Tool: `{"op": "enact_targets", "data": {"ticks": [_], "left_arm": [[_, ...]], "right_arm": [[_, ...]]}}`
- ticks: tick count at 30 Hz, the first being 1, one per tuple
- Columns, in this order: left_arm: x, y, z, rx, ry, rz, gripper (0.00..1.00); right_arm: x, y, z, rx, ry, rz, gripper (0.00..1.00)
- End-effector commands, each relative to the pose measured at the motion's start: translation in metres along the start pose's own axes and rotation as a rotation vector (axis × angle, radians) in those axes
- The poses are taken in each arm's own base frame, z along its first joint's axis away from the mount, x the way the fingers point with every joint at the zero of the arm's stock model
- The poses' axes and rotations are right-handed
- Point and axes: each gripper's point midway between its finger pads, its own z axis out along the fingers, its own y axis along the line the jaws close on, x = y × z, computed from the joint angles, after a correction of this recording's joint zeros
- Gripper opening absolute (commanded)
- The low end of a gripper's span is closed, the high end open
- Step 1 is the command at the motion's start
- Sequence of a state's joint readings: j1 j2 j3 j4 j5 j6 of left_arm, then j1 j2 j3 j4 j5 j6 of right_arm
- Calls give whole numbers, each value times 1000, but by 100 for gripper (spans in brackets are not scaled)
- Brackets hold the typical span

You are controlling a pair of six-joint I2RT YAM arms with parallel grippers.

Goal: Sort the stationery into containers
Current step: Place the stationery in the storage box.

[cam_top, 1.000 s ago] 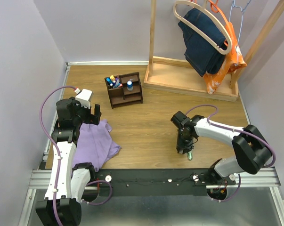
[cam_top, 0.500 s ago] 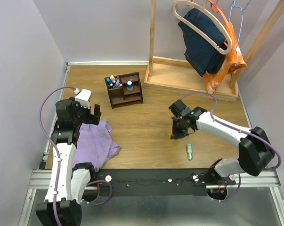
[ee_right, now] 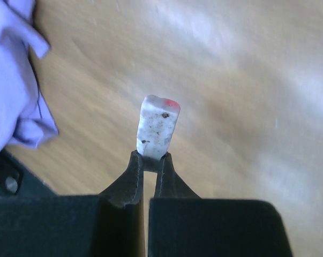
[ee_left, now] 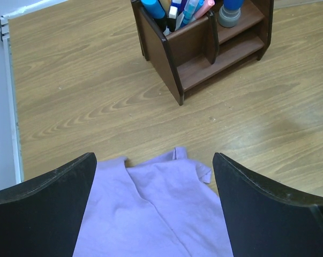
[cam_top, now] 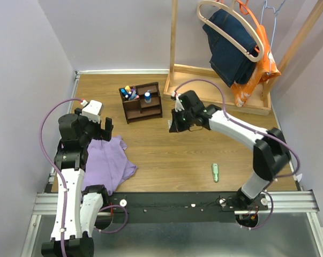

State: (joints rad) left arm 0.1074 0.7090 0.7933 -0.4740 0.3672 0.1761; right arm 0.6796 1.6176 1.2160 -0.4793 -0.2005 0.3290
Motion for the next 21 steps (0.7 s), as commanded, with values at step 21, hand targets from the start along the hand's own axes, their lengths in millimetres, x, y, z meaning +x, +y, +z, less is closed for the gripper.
{"op": "enact_targets", "data": {"ticks": [21], "left_arm": [[11, 0, -7, 10, 12, 182, 99]], "right_arm": [[-98, 27, 135, -60, -52, -129, 1]]}}
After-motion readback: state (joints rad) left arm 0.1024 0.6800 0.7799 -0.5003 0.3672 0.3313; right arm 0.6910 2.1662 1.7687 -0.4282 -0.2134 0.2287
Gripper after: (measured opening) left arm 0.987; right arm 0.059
